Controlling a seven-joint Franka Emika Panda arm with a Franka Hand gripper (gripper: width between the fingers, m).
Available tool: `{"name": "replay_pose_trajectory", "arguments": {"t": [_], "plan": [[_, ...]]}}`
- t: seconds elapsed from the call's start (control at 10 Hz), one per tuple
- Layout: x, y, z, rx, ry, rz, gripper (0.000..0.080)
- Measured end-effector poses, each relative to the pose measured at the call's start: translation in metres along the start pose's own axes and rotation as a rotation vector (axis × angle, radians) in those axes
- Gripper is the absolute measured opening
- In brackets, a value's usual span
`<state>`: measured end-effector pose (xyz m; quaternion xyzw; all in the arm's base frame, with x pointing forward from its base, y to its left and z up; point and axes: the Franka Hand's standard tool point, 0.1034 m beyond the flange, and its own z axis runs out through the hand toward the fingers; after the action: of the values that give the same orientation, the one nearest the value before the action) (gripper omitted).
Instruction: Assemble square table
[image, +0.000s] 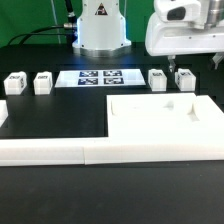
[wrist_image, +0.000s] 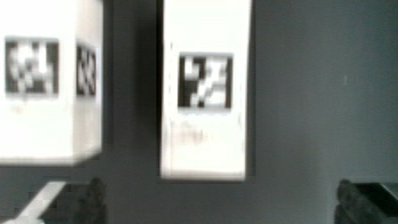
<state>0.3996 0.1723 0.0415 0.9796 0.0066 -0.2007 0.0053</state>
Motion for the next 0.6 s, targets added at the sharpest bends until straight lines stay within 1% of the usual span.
{"name": "replay_pose_trajectory", "arguments": {"t": [0.1,0.2,0.3,0.4,0.5,0.6], "plan": [[0.004,0.001,0.002,-0.001,-0.03,-0.027,0.0649],[0.001,0.004,0.003,-0.009,-0.08,-0.023,0.0649],[-0.002,0.006,0.004,-0.022,-0.163,-0.028,0.0649],[-0.001,0.006,0.005,-0.03,-0.228,-0.029,0.0649],[-0.004,0.005,0.008,-0.036,-0.306,0.003,0.0649],[-0.009,-0.001,0.013,-0.044,-0.41,0.028,0.0649]]}}
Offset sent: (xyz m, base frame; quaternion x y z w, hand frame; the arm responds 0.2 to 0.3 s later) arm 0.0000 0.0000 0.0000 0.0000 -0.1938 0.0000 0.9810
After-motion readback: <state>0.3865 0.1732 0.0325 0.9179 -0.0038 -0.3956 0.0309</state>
